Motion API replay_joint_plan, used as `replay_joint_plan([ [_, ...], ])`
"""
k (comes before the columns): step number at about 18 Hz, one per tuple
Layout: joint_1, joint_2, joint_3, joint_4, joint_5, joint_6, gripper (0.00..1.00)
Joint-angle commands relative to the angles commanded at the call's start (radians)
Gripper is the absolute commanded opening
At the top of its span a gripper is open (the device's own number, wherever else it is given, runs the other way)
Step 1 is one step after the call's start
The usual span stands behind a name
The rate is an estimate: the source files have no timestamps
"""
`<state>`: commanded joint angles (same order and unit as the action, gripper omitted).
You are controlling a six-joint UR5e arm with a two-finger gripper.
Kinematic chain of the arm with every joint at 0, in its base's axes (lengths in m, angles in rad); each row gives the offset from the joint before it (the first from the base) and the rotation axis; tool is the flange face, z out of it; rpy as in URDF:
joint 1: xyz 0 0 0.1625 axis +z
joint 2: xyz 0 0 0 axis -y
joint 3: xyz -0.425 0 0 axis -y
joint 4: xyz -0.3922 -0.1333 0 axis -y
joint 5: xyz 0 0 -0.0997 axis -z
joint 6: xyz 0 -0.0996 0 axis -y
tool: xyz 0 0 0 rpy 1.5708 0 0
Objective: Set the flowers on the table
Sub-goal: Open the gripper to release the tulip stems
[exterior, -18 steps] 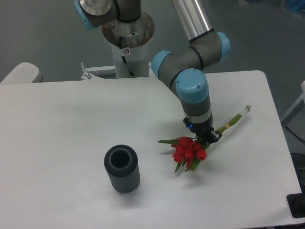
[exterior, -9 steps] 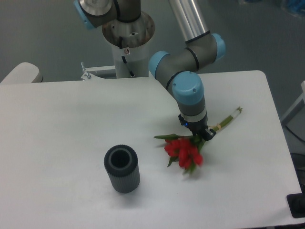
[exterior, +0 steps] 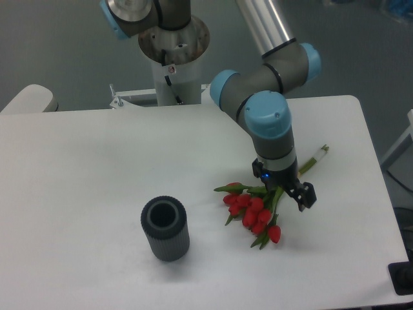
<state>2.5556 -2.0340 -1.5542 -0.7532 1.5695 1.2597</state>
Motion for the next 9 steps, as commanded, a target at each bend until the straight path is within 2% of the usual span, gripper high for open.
replay_joint_plan([
  [4, -0.04, -0.031, 0.089, -0.002, -0.025, -0.075, 1.0],
  [6, -0.044, -0.031, 0.114, -0.002, -0.078, -0.079, 1.0],
  [9, -0.048, -0.019, 0.137, -0.003, -0.098, -0.114, 1.0],
])
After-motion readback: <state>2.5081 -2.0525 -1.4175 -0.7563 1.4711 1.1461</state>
